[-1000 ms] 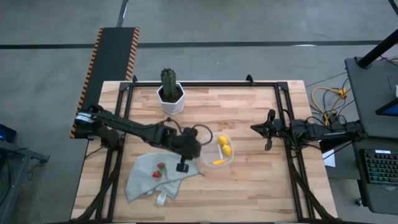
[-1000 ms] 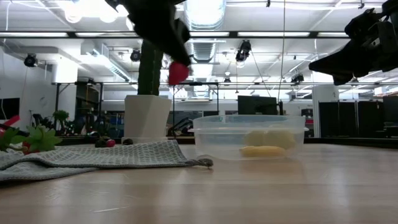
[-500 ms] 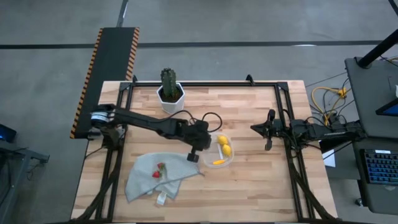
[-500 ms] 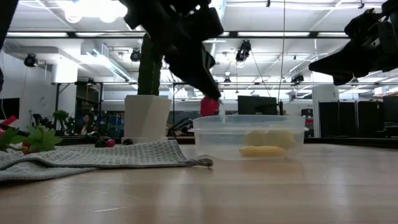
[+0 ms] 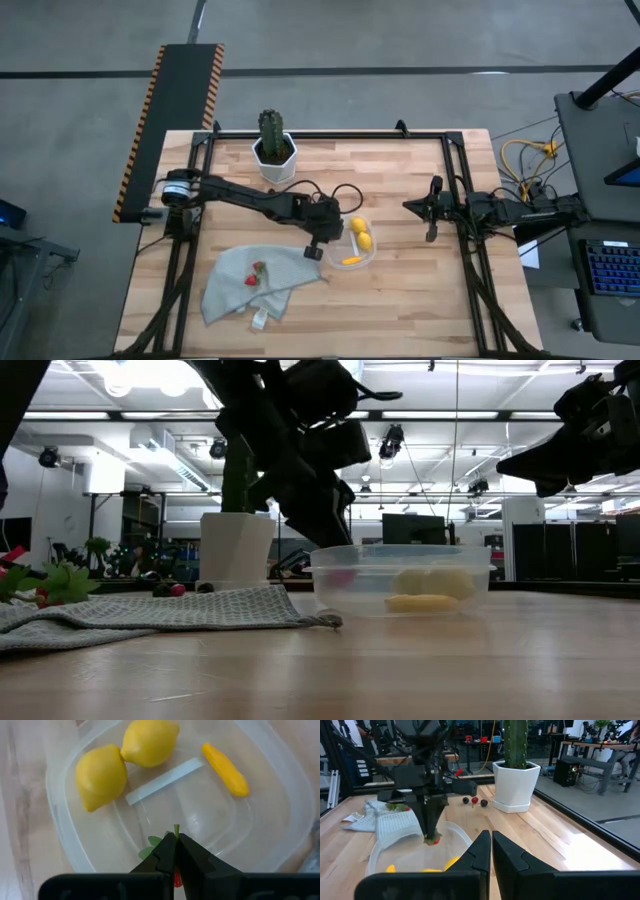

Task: Pick and placing Produce into tupperware
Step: Put the bottom right red strawberry into the transparent container

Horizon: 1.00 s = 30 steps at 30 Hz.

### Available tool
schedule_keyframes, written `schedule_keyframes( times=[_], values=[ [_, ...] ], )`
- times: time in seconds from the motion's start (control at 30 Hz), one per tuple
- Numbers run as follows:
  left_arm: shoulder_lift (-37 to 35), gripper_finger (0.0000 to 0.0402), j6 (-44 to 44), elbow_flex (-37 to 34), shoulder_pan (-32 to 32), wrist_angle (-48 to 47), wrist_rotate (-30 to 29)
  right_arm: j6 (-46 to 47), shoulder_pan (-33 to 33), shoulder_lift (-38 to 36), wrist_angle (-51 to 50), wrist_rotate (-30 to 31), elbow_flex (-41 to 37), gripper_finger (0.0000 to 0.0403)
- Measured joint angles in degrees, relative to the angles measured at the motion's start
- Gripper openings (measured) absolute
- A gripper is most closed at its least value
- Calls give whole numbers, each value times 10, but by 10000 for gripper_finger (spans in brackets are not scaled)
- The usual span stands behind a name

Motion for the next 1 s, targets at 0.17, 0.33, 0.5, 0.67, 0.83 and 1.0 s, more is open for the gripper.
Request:
schedule_keyframes(
  times=[0.17,0.33,0.5,0.67,0.83,1.0],
  values=[
    [9,0,2,-1,2,0,-2,1,0,0,0,0,0,9],
    [5,0,2,-1,3,4,-9,2,0,0,0,0,0,9],
    [3,0,2,-1,3,5,-9,2,0,0,0,0,0,9],
    [2,0,3,-1,3,5,-9,2,0,0,0,0,0,9],
    [2,14,7,-2,3,5,-9,2,0,0,0,0,0,9],
    [1,63,8,-3,3,5,-9,2,0,0,0,0,0,9]
  ],
)
